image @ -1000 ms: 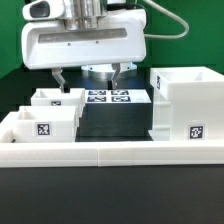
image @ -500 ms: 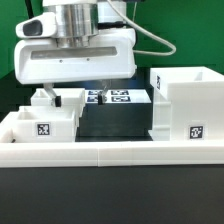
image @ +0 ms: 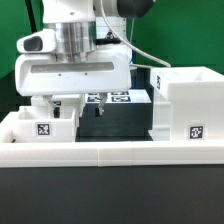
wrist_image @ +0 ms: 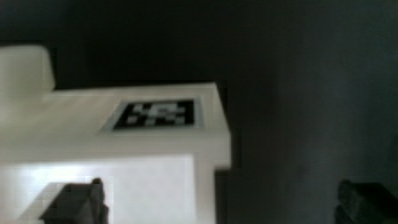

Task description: Assemble drawer

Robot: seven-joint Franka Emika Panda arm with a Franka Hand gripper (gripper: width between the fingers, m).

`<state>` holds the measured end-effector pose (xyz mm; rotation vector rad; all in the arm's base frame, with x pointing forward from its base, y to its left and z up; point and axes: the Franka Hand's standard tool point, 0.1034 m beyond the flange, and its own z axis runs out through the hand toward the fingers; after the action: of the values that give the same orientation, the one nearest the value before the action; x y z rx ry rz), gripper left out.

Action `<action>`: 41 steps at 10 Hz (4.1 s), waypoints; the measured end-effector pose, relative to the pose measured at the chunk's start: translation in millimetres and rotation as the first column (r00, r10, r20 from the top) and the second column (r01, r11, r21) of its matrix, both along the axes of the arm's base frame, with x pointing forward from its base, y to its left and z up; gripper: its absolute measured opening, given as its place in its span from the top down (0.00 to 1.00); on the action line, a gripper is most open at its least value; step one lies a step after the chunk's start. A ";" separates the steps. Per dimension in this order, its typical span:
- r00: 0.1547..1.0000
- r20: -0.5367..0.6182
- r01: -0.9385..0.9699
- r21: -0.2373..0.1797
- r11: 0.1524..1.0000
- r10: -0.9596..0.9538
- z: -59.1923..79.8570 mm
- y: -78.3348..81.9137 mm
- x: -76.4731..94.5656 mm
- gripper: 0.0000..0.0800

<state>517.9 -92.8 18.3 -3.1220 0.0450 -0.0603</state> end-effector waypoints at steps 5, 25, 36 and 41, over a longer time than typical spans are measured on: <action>1.000 0.005 -0.010 -0.014 1.000 0.010 -11.1 -2.1 -3.6 0.25; 0.984 0.001 -0.180 -0.008 0.984 0.180 7.3 12.4 0.0 0.95; 0.588 -0.026 -0.808 -0.060 0.586 0.809 5.7 15.2 -1.5 0.95; 0.322 -0.065 -0.946 -0.051 0.319 0.945 4.7 22.0 -4.1 0.95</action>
Offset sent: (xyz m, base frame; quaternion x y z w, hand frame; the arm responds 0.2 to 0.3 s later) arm 0.0033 0.0027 -0.0105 -0.0051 0.0177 0.0069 0.9998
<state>513.9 -70.8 23.0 -2.6137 -1.8188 0.0024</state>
